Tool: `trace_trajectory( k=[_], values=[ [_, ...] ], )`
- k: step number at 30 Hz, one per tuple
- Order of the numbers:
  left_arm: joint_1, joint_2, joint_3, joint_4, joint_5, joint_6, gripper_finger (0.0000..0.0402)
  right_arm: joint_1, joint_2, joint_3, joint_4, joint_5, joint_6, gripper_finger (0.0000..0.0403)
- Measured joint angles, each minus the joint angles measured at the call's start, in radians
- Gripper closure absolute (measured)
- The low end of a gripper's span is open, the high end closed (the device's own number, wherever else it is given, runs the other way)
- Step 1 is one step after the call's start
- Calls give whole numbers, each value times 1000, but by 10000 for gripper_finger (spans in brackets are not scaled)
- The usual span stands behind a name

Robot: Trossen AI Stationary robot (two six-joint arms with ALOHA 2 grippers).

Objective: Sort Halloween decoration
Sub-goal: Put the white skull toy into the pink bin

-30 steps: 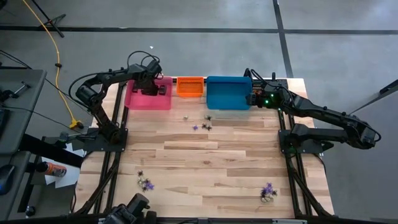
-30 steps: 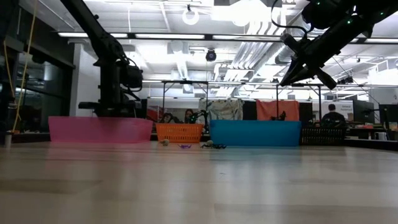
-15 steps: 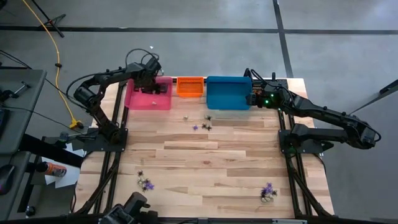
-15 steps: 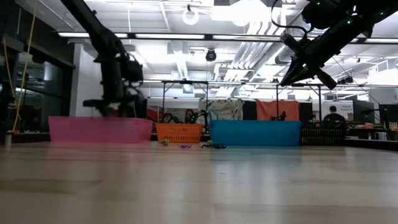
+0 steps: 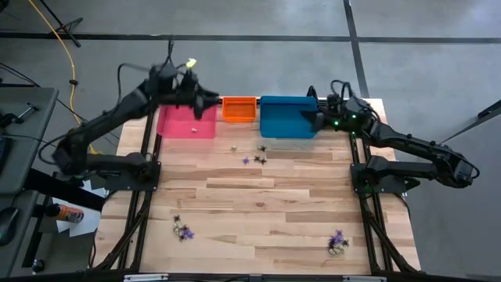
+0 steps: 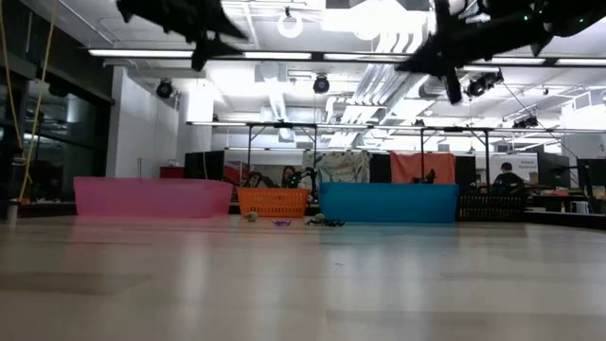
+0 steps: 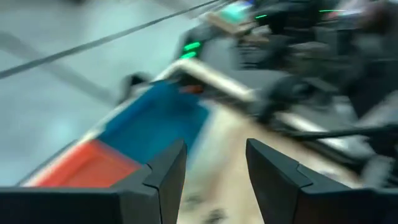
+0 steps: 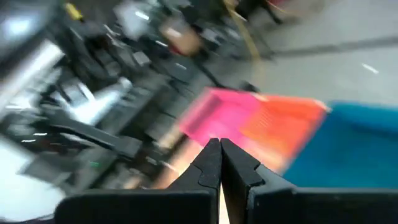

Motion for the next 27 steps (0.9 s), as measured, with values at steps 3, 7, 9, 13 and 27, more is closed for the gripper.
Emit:
trace_trajectory(
  k=[3,7,9,13,27],
  values=[
    [-128,-95,-147,216,2,-83,247,0,0,0,97,-65,-32,402],
    [-287,-152,-347,506,-106,-162,247,12,0,0,108,-148,-112,402],
    [-340,-156,-404,563,-162,-104,247,28,0,0,108,-175,-157,402],
    [-384,-143,-425,553,-243,26,247,62,0,0,108,-180,-244,402],
    [-377,-110,-425,542,-267,44,248,127,1,33,48,-292,-49,402]
  ],
)
